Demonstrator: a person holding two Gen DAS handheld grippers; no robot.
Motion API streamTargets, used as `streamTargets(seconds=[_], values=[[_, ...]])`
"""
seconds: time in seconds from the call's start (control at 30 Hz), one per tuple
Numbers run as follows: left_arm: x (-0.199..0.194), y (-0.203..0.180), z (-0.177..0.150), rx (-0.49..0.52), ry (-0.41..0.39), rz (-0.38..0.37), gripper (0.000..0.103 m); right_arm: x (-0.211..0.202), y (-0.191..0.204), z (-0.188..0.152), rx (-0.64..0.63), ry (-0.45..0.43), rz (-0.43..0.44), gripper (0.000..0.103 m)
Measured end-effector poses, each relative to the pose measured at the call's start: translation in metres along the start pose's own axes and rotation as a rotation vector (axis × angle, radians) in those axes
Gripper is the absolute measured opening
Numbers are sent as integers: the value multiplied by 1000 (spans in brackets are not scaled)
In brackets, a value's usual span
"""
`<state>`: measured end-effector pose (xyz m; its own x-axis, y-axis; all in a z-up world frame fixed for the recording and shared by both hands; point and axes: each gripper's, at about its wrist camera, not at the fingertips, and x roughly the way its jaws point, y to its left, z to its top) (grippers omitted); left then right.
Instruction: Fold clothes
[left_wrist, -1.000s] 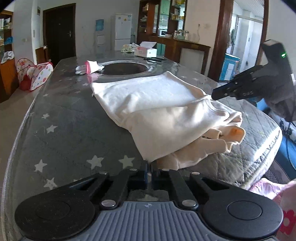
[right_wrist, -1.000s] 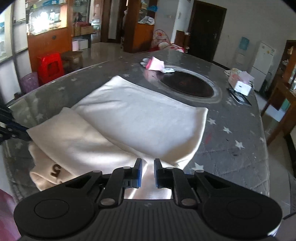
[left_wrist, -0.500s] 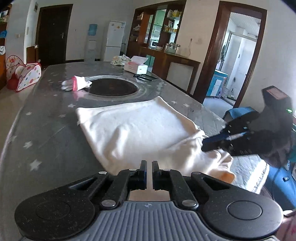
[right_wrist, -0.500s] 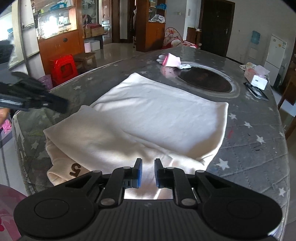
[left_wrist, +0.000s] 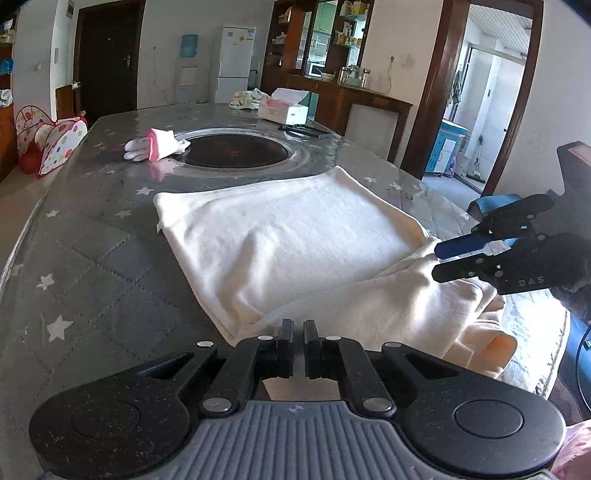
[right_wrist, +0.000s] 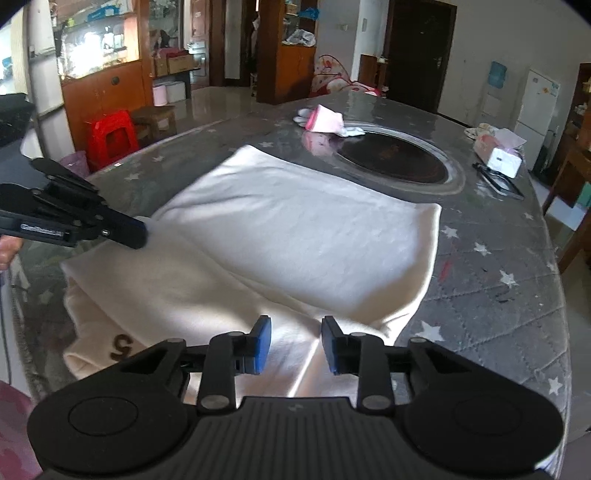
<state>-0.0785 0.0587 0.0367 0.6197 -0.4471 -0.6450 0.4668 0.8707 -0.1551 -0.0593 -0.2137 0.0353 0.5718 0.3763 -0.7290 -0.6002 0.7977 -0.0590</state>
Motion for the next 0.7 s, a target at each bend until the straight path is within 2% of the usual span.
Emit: streamTargets(seconds=[0.07, 0.1, 0.2, 0.27, 0.33, 0.4, 0.53, 0.7], values=[[0, 1, -1, -5, -2, 0, 7, 6, -3, -2, 15, 14, 5, 27], [0, 1, -1, -11, -3, 0, 8, 8, -3, -3, 18, 17, 11, 17], [-1, 1, -2, -18, -7, 7, 8, 5, 0, -2, 2, -6, -10, 8], [-2, 0, -3, -20, -12, 14, 8, 0, 1, 1, -8, -33, -27, 8], [-1, 0, -5, -19, -15, 18, 8, 2, 1, 1, -13, -24, -33, 9], [-2, -1, -4, -18, -15, 21, 8, 10, -3, -2, -9, 8, -42, 18], [-11, -8, 1, 0, -31, 34, 8, -3, -2, -1, -20, -32, -36, 19], [-16, -26, 4, 43, -45, -11, 8, -16, 14, -1, -80, -26, 56, 19]])
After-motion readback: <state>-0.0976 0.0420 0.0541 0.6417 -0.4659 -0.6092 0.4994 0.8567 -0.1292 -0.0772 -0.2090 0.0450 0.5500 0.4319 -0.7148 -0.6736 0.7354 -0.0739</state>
